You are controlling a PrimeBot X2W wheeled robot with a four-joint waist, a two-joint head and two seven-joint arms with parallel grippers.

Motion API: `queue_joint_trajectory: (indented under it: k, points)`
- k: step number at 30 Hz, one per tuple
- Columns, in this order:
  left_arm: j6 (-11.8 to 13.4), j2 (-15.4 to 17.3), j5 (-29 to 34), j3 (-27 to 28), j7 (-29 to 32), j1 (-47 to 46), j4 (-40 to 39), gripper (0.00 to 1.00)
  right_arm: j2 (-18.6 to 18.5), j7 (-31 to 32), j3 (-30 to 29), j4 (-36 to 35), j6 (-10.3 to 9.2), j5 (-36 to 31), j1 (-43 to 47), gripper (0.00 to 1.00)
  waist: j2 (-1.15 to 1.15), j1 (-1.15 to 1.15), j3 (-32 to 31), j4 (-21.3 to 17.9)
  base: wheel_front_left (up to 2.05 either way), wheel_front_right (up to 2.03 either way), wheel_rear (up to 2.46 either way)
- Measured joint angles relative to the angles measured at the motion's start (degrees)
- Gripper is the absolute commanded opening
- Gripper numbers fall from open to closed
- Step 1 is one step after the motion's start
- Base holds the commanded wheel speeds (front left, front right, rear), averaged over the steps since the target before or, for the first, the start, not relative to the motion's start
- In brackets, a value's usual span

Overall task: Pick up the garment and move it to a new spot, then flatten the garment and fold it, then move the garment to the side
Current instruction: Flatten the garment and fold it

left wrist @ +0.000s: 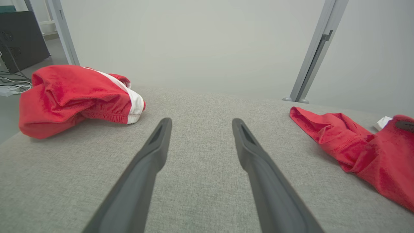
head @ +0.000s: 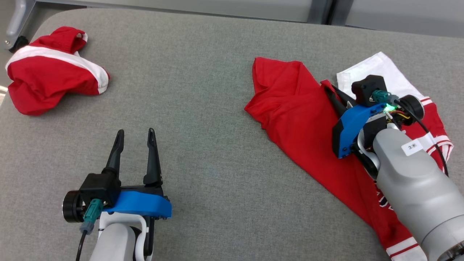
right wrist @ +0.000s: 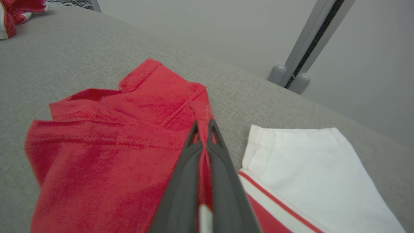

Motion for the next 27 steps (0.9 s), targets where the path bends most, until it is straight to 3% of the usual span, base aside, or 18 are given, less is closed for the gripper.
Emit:
queue_joint_trajectory:
  k: [5,17,26,27]
  points:
    - [-0.15,0.00,0.55,1.68,0.00,1.38,0.36,1.00,2.08,-3.50,3.55,-4.94,0.00,3.56,1.55,0.00,0.00,-0.01,-2.56,-1.11,0.00,0.00,0.00]
    - [-1.02,0.02,2.11,5.45,0.00,5.84,-0.36,1.00,4.28,-4.56,16.94,-26.70,0.00,11.70,14.55,0.00,-0.01,-0.02,-8.34,-3.27,0.00,0.00,0.00]
    - [-1.48,-0.01,2.10,5.19,0.00,5.82,-0.43,1.00,9.75,-3.72,25.59,-25.87,0.00,14.26,19.28,0.00,-0.01,-0.01,-8.40,-2.05,0.00,0.00,0.00]
    - [-1.47,-0.01,2.08,5.11,0.00,5.81,-0.31,1.00,9.73,-3.44,26.73,-25.16,-0.01,14.54,19.39,0.35,-0.01,-0.01,-8.46,-1.98,0.00,0.00,0.00]
